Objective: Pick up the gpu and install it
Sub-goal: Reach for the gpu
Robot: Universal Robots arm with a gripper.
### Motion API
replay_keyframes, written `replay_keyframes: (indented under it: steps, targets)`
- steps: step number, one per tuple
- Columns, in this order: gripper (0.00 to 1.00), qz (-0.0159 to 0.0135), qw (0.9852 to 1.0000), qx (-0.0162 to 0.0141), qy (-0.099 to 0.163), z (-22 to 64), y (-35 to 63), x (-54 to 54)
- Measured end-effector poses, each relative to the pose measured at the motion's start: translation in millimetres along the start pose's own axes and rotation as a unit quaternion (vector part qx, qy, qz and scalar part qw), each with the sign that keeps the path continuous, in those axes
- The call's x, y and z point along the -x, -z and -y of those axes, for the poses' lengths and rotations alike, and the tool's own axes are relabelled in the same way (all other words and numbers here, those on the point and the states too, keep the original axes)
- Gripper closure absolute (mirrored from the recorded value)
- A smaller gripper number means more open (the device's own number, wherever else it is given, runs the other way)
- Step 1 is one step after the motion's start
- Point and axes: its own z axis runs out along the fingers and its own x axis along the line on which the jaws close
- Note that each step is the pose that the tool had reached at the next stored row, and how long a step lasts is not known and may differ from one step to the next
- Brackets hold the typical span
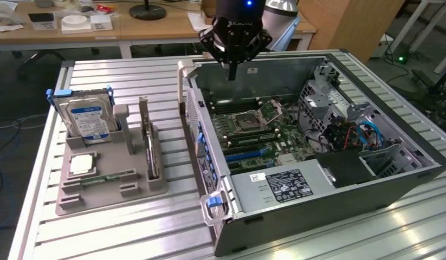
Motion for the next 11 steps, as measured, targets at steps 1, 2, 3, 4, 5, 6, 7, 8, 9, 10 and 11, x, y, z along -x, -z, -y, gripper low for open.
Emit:
replay_keyframes:
  steps: [1,2,3,4,5,6,7,8,9,10,11]
  targets:
    - [0.90,0.0000,1.0000,0.0000,0.000,0.1,0.0,-0.6]
    - [0.90,0.0000,1.0000,0.0000,0.000,0.1,0.0,-1.3]
    - [0.90,0.0000,1.0000,0.0000,0.000,0.2,0.0,-2.0]
    - [0.90,0.0000,1.0000,0.0000,0.000,0.3,0.1,-2.7]
    - [0.90,0.0000,1.0000,0.0000,0.000,0.4,0.1,-3.3]
    - [0.90,0.0000,1.0000,0.0000,0.000,0.4,0.1,-4.0]
    - [0.90,0.0000,1.0000,0.0000,0.000,0.5,0.1,-4.7]
    - [0.90,0.0000,1.0000,0.0000,0.000,0.6,0.1,-5.4]
    - [0.90,0.0000,1.0000,0.0000,0.000,0.6,0.1,-6.0]
    - [0.90,0.0000,1.0000,0.0000,0.000,0.7,0.2,-6.8]
    - [0.90,0.0000,1.0000,0.0000,0.000,0.8,0.2,-7.6]
